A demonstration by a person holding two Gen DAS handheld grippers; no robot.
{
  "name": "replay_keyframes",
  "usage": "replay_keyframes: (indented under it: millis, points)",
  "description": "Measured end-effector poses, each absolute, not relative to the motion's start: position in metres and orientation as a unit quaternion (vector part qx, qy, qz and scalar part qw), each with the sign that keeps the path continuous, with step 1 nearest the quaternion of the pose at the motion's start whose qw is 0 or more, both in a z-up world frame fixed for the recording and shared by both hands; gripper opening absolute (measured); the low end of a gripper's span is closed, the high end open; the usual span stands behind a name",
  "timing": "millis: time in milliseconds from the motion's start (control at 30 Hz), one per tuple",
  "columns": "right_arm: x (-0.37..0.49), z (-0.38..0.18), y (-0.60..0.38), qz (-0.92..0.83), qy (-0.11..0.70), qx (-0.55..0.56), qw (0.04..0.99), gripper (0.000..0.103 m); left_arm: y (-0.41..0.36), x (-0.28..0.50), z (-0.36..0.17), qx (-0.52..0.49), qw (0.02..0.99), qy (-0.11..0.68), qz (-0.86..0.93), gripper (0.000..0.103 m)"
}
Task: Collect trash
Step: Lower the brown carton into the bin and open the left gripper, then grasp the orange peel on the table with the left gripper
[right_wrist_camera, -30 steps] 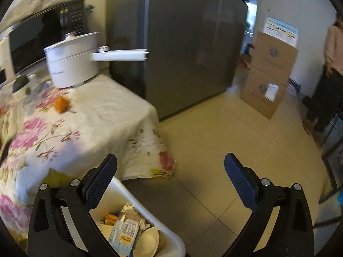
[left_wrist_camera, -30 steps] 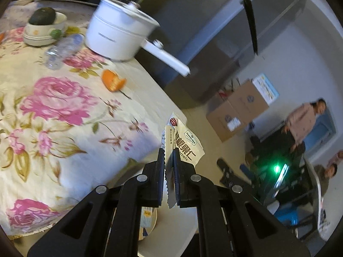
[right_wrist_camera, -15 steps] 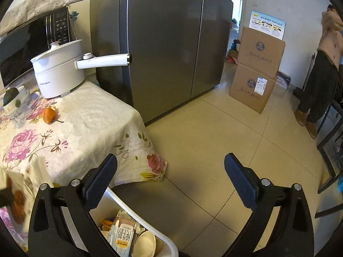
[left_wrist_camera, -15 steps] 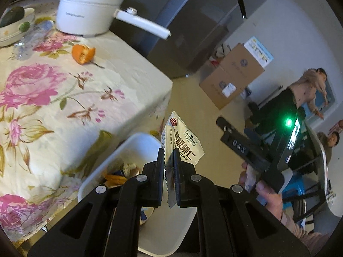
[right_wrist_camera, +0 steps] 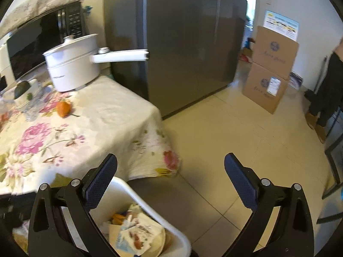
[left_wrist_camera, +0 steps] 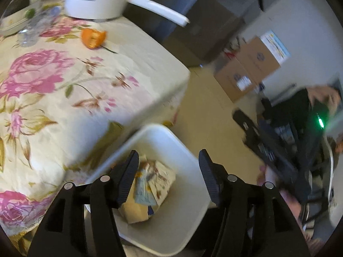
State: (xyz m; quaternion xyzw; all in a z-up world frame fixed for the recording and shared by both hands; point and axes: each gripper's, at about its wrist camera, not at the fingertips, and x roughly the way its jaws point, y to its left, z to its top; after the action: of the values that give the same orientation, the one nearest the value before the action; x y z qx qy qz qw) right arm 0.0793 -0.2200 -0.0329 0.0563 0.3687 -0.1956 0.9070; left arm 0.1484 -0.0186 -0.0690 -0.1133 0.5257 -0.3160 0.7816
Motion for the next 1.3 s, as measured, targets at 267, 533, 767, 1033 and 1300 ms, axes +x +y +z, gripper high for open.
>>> replay_keyframes:
  millis: [267,533,767,1033,1300]
  points:
    - [0.104,-0.026,-0.204,-0.163,0.368,0.024,0.915,0.096,0.001,0.217,-0.068,-0.191,0.808,0.51,-0.224,0.066]
    - [0.113,-0.046,-0.204,-0.126,0.42,0.044,0.898,0.096,0.002,0.297,-0.08,-0.19,0.829,0.508,-0.134,0.066]
    - [0.118,-0.047,-0.206,-0.08,0.442,0.098,0.888,0.096,-0.003,0.366,-0.087,-0.195,0.833,0.511,-0.088,0.066]
    - [0.125,-0.044,-0.213,-0.054,0.447,0.15,0.88,0.096,-0.013,0.404,-0.108,-0.188,0.827,0.526,-0.058,0.066]
    - [0.132,-0.047,-0.209,-0.047,0.456,0.154,0.875,0.096,-0.029,0.404,-0.12,-0.117,0.843,0.523,-0.052,0.044]
